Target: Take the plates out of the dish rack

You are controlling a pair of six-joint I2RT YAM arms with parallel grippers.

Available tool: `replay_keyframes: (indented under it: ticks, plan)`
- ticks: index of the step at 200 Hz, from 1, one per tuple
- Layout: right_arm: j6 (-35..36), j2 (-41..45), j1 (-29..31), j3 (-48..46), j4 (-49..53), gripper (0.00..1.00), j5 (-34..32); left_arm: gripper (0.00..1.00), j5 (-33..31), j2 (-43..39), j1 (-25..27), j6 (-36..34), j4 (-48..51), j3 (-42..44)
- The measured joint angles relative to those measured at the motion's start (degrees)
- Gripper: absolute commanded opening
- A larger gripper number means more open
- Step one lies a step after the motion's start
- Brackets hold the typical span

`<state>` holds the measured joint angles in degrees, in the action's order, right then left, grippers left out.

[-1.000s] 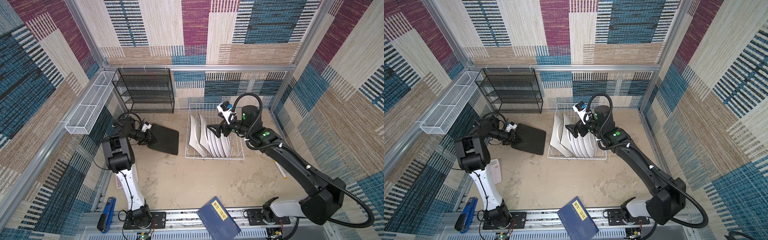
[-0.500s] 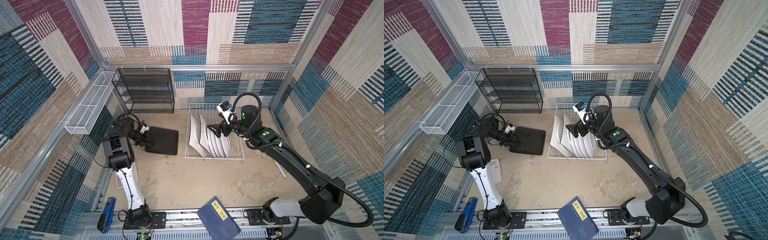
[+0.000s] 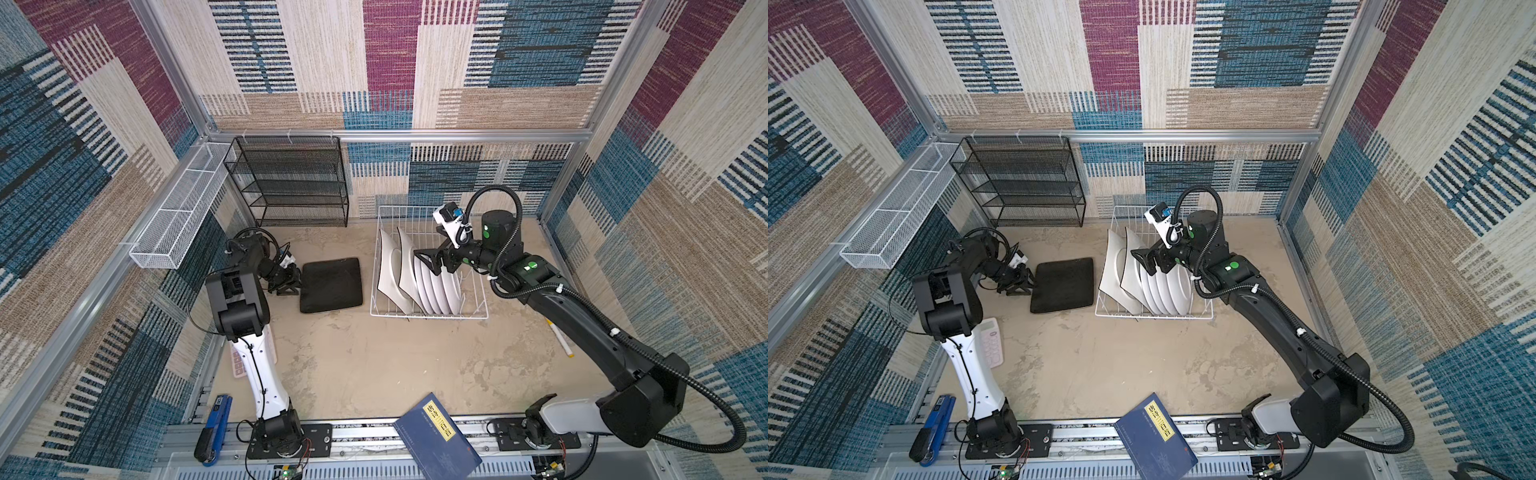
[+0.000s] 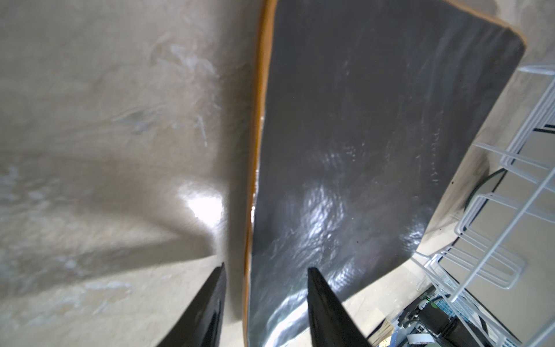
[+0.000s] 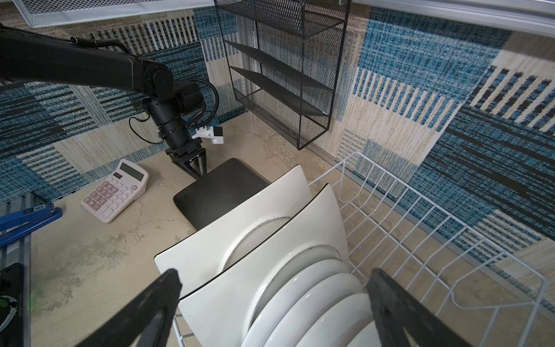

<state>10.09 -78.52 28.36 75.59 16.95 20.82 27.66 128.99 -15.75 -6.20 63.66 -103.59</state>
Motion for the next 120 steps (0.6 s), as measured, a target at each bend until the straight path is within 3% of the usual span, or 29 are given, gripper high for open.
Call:
replay_keyframes:
  ticks: [56,120]
  plan:
    - [0.0,0.2,0.0,-0.3,-0.3,0.99,0.0,0.60,-1.9,-4.2,0.0,0.5,-0.1,1.6]
    - [-1.1,1.2,0.0,-1.4,-0.7,0.99,-0.4,0.61,0.0,-14.2,3.0,3.4,-3.0,4.5]
